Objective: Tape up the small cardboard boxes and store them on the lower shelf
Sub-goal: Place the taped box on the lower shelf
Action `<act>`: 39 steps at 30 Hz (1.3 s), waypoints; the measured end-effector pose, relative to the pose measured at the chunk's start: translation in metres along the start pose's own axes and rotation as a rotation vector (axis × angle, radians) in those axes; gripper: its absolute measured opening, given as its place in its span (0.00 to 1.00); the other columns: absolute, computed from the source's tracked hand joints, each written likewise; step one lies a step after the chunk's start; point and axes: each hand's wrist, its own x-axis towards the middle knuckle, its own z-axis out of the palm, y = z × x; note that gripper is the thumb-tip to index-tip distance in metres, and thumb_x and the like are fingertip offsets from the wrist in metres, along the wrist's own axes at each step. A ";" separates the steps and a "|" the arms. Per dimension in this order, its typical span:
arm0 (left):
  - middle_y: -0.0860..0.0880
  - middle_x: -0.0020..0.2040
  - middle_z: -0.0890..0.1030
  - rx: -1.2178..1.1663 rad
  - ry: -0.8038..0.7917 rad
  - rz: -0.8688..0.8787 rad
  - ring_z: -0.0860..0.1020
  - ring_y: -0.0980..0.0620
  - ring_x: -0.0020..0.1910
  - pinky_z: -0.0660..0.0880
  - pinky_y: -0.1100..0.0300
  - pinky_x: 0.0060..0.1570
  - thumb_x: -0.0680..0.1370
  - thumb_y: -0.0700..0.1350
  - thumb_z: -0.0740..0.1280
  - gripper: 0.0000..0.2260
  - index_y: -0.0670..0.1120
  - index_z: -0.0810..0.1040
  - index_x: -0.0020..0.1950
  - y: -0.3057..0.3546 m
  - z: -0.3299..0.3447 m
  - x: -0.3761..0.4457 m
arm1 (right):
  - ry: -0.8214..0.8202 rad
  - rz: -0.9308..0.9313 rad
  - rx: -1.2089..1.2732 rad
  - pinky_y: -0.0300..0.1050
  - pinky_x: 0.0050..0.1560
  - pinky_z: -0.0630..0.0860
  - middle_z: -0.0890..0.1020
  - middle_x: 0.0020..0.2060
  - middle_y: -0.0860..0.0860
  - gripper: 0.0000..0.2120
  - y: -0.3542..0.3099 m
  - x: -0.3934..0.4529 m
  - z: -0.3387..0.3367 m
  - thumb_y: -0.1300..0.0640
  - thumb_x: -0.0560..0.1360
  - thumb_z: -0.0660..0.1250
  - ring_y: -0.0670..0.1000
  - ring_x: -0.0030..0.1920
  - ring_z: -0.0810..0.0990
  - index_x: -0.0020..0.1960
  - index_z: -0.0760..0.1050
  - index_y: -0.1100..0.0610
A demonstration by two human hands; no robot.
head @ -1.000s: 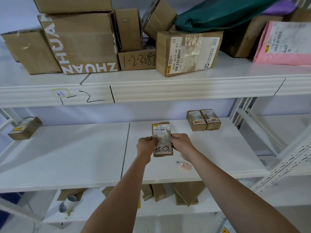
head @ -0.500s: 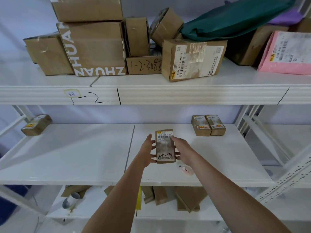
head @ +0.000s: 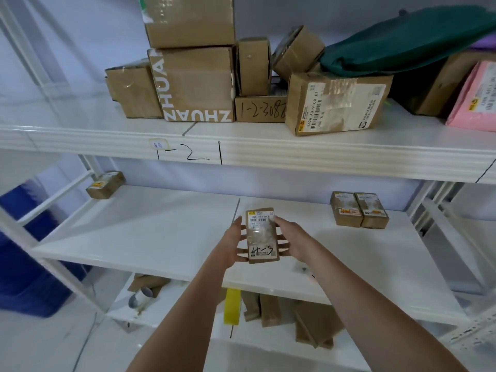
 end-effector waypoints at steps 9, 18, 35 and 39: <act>0.38 0.57 0.82 -0.077 0.225 0.228 0.84 0.41 0.49 0.80 0.55 0.38 0.85 0.39 0.56 0.13 0.47 0.69 0.69 -0.011 -0.068 -0.020 | 0.023 -0.150 -0.102 0.46 0.44 0.81 0.85 0.51 0.52 0.15 0.008 0.014 0.101 0.44 0.83 0.62 0.53 0.48 0.86 0.61 0.78 0.53; 0.40 0.46 0.84 -0.218 0.362 0.283 0.85 0.46 0.34 0.77 0.58 0.27 0.84 0.42 0.54 0.10 0.50 0.70 0.62 -0.004 -0.179 -0.027 | 0.015 -0.255 -0.040 0.41 0.33 0.78 0.83 0.54 0.51 0.09 0.010 0.022 0.226 0.45 0.83 0.62 0.52 0.47 0.86 0.62 0.72 0.46; 0.41 0.50 0.84 -0.236 0.468 0.390 0.86 0.46 0.38 0.80 0.55 0.34 0.86 0.45 0.55 0.07 0.49 0.70 0.61 0.038 -0.393 0.009 | 0.062 -0.350 -0.059 0.57 0.53 0.83 0.81 0.58 0.54 0.11 -0.025 0.089 0.448 0.50 0.84 0.61 0.56 0.53 0.84 0.64 0.75 0.50; 0.42 0.50 0.83 -0.224 0.453 0.378 0.85 0.49 0.36 0.79 0.57 0.31 0.86 0.45 0.54 0.08 0.49 0.68 0.62 0.047 -0.425 0.032 | 0.076 -0.340 -0.074 0.57 0.53 0.83 0.81 0.58 0.53 0.10 -0.033 0.123 0.478 0.53 0.84 0.60 0.56 0.52 0.83 0.63 0.75 0.50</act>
